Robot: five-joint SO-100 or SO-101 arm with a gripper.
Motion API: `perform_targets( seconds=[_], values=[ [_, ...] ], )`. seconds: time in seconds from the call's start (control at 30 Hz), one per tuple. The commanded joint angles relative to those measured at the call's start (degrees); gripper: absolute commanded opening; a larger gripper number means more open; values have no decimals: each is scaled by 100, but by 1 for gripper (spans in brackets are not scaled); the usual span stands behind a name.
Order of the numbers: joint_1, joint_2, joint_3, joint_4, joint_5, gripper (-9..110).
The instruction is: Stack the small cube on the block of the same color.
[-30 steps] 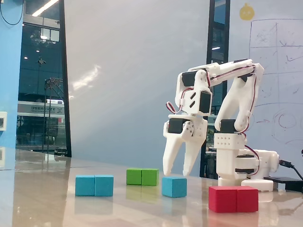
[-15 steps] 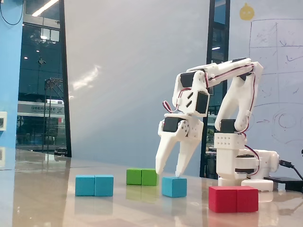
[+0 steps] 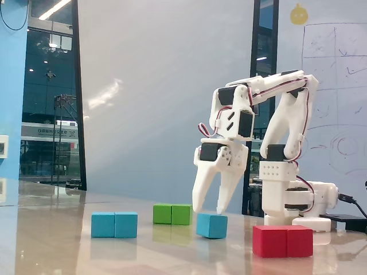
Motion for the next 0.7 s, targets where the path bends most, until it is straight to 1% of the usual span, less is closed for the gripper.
perform_targets(
  seconds=[0.0, 0.23, 0.67],
  values=[
    [44, 457, 53, 237, 26, 24],
    [44, 598, 62, 334, 26, 24],
    [53, 105, 70, -229, 35, 24]
  ],
)
